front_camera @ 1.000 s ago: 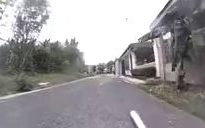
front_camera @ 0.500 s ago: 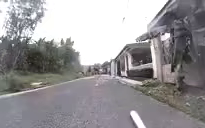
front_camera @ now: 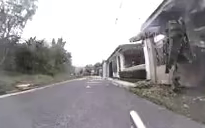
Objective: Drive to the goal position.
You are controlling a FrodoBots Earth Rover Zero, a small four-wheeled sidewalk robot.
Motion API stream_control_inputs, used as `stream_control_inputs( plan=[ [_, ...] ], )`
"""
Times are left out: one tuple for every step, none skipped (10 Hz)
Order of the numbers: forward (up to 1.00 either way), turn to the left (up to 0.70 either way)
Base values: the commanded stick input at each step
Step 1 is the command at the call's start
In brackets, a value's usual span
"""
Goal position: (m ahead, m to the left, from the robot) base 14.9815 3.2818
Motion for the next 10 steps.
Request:
stream_control_inputs(
  plan=[
    [0.50, 0.00],
    [0.50, 0.00],
    [0.50, 0.00],
    [0.50, 0.00],
    [0.50, 0.00],
    [0.50, 0.00],
    [0.50, 0.00],
    [0.50, 0.00],
    [0.50, 0.00],
    [0.50, 0.00]
  ],
)
